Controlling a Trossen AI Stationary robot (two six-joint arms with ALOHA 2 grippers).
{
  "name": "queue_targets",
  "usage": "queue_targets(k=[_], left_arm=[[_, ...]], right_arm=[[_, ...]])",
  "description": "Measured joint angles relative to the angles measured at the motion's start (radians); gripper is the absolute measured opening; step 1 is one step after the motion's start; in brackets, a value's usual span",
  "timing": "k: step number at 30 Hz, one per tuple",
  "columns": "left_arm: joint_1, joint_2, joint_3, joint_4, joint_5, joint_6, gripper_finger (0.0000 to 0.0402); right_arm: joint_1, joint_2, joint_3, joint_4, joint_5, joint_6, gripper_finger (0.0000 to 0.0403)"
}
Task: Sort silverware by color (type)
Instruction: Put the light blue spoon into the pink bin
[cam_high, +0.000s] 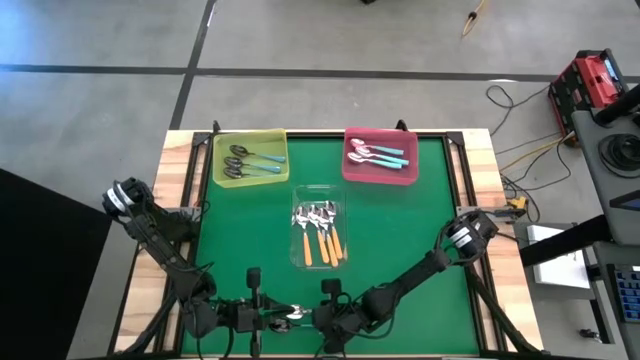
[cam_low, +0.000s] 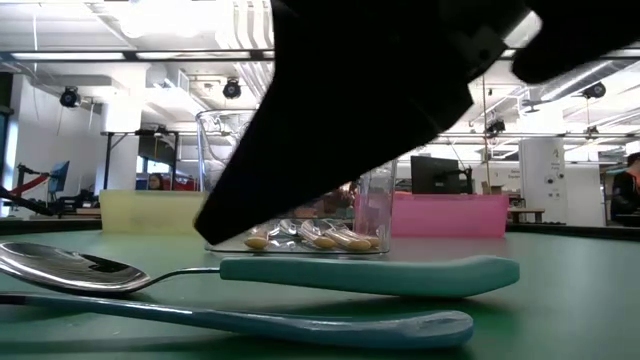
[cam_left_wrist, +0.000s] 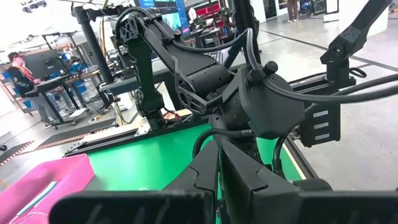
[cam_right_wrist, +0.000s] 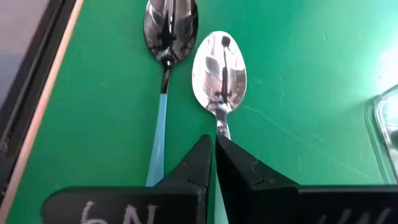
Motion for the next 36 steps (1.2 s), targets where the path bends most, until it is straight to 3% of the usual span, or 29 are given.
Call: queue_targets(k=[9, 23, 26, 30, 36], left_arm=[[0.0, 0.0, 0.0, -0.001, 0.0, 0.0, 0.0], [0.0, 0.0, 0.0, -0.001, 0.0, 0.0, 0.0], [0.0, 0.0, 0.0, -0.001, 0.0, 0.0, 0.0], [0.0, 0.0, 0.0, -0.001, 0.0, 0.0, 0.0], [0.0, 0.0, 0.0, -0.001, 0.0, 0.0, 0.0]], right_arm=[[0.0, 0.0, 0.0, 0.024, 0.034, -0.025, 0.0058], [-0.002, 0.0, 0.0, 0.02, 0.042, -0.019, 0.006], [-0.004, 0.0, 0.0, 0.027, -0.025, -0.1, 0.0055], [-0.002, 0.0, 0.001, 0.059, 0.035, -0.069, 0.0047], [-0.003, 0.0, 0.001, 0.049, 0.041, -0.064, 0.0087]])
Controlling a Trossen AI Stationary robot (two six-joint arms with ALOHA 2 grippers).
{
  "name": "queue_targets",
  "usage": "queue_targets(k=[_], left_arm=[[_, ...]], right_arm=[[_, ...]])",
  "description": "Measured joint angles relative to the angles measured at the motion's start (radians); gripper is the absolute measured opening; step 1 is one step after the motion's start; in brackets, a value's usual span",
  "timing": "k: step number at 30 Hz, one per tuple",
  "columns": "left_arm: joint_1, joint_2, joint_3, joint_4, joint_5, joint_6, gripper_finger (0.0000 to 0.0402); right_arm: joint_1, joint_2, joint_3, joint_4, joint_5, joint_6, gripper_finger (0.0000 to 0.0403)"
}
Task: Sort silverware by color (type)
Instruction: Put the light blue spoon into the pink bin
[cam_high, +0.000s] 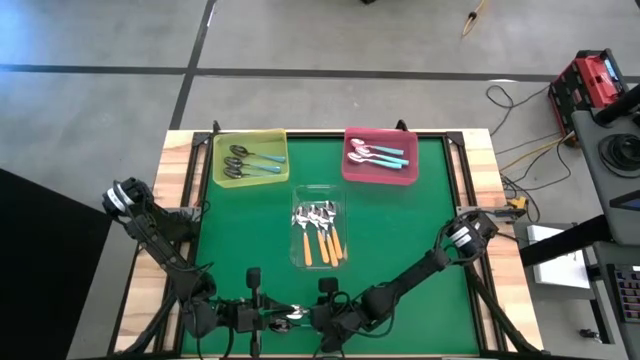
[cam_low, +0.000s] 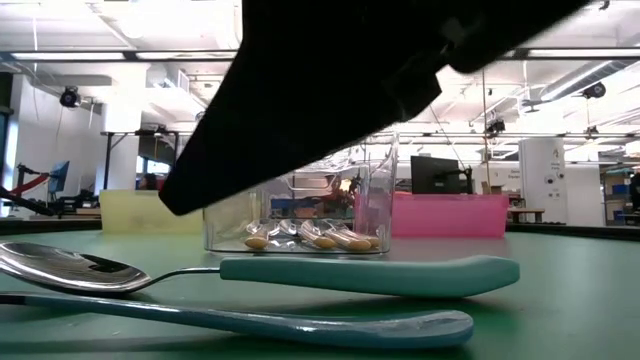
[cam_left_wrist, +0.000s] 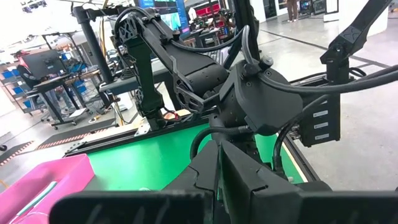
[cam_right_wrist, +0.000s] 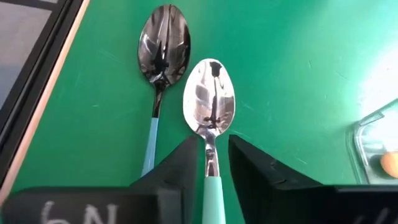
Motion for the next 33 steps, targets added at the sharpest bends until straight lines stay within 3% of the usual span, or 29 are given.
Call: queue_targets(k=[5, 25, 33], left_arm=[[0.0, 0.0, 0.0, 0.0, 0.0, 0.0, 0.0], [0.0, 0.0, 0.0, -0.001, 0.001, 0.0, 0.0], [0.0, -0.001, 0.0, -0.001, 0.002, 0.0, 0.0]], right_arm=[[0.001, 0.0, 0.0, -0.003, 0.004, -0.011, 0.0116], [-0.004, 0.075, 0.0, 0.014, 0.012, -0.006, 0.0118], [-0.008, 0.079, 0.0, 0.012, 0.0, -0.005, 0.0065]])
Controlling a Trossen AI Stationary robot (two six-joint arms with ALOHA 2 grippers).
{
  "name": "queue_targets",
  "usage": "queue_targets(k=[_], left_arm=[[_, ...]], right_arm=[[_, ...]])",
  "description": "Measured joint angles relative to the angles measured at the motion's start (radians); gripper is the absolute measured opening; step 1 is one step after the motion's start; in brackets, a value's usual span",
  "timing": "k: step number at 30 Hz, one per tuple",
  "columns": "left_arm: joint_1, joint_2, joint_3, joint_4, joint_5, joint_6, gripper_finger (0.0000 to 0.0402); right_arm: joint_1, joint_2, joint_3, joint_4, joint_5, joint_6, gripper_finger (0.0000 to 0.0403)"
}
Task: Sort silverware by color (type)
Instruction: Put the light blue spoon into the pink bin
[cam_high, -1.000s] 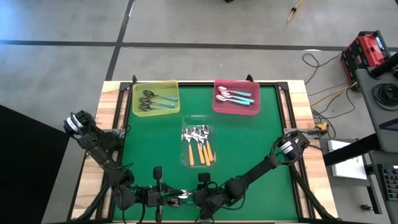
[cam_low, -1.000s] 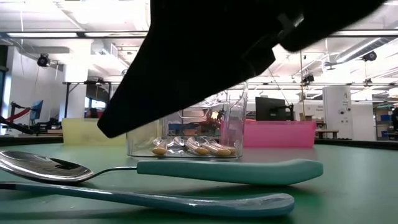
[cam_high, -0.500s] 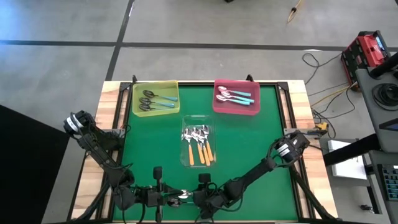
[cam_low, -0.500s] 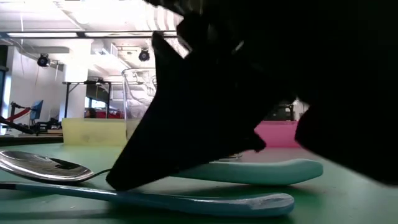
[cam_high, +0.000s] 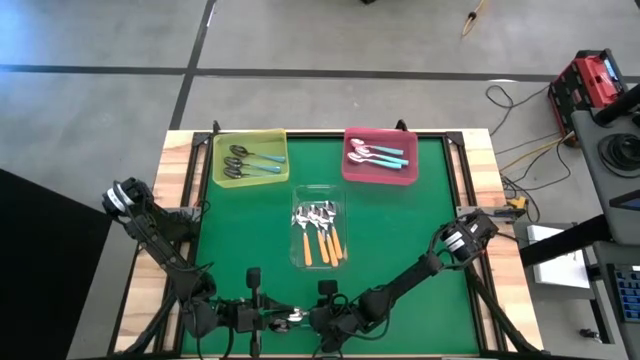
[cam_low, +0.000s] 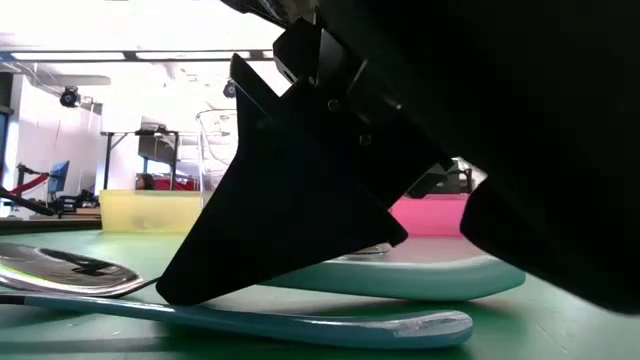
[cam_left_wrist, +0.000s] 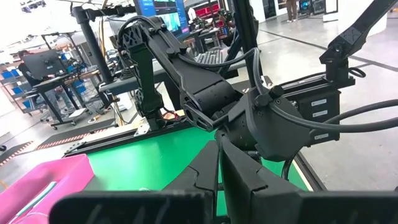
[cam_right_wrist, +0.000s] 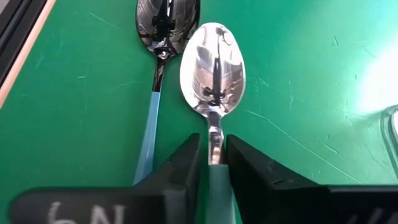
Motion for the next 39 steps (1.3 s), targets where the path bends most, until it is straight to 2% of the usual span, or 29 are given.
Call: queue_targets(k=[5, 17, 20, 26, 29, 39], left_arm=[[0.0, 0.0, 0.0, 0.0, 0.0, 0.0, 0.0], [0.0, 0.0, 0.0, 0.01, -0.001, 0.031, 0.0], [0.0, 0.0, 0.0, 0.024, -0.015, 0.08, 0.0], [-0.006, -0.03, 0.0, 0.046, -0.16, 0.228, 0.0], [-0.01, -0.066, 0.0, 0.046, -0.166, 0.307, 0.0], [-0.019, -0.183, 0.0, 0.039, -0.164, 0.433, 0.0]], right_arm=[[-0.001, 0.001, 0.0, -0.002, 0.0, -0.001, 0.0029], [-0.004, -0.036, -0.006, -0.042, 0.001, -0.024, 0.0029], [-0.004, -0.064, -0.007, -0.055, 0.0, -0.03, 0.0029], [-0.003, -0.143, -0.006, -0.082, 0.0, -0.031, 0.0029], [-0.001, -0.184, -0.006, -0.11, 0.0, -0.039, 0.0029], [-0.021, -0.36, -0.004, -0.247, 0.007, -0.087, 0.0029]])
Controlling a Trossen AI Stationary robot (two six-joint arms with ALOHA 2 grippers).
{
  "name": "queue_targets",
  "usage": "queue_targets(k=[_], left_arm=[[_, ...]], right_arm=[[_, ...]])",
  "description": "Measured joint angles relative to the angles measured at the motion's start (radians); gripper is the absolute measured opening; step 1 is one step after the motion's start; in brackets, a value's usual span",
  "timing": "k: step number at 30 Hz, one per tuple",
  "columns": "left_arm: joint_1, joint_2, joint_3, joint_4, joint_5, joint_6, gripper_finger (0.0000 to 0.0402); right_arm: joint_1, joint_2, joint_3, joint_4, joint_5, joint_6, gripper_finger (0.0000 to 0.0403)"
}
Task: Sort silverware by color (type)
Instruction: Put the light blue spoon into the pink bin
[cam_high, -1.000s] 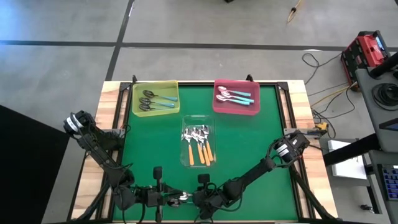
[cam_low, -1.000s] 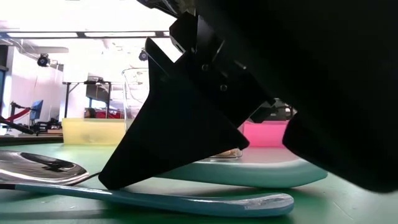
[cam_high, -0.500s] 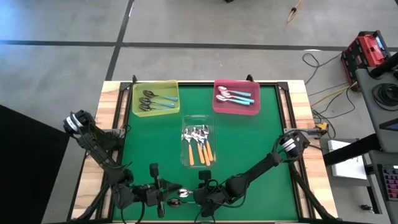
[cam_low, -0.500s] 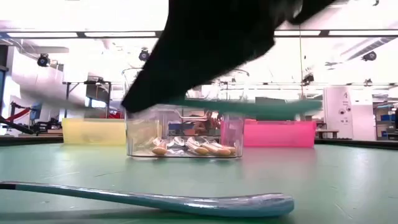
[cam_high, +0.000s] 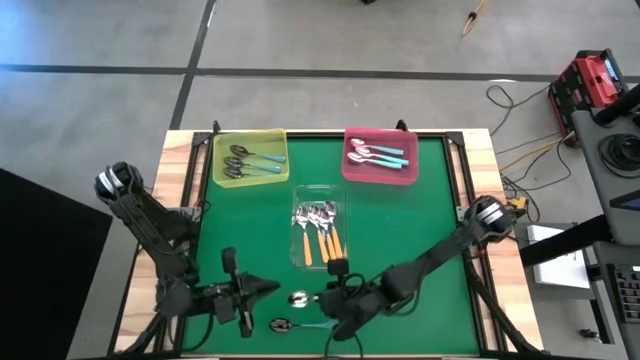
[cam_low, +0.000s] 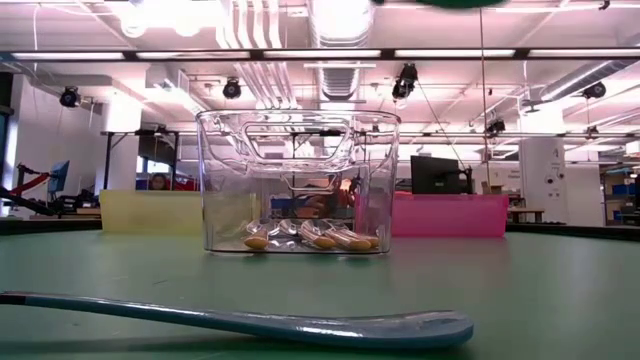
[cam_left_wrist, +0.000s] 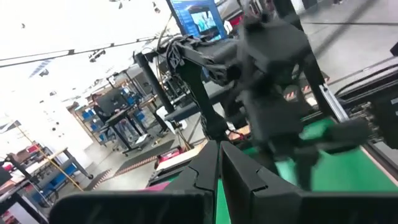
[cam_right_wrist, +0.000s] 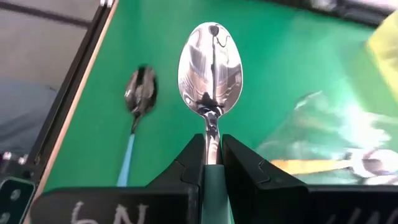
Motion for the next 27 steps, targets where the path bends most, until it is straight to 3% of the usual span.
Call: queue_targets(k=[11, 27], left_arm=[[0.001, -0.024, -0.033, -0.027, -0.003, 0.026, 0.0], [0.003, -0.031, -0.04, -0.028, -0.123, 0.104, 0.0]], right_arm=[[-0.168, -0.174, 0.001, -0.331, 0.004, -0.078, 0.0029], [-0.559, -0.226, 0.001, -0.645, -0.006, -0.252, 0.003]])
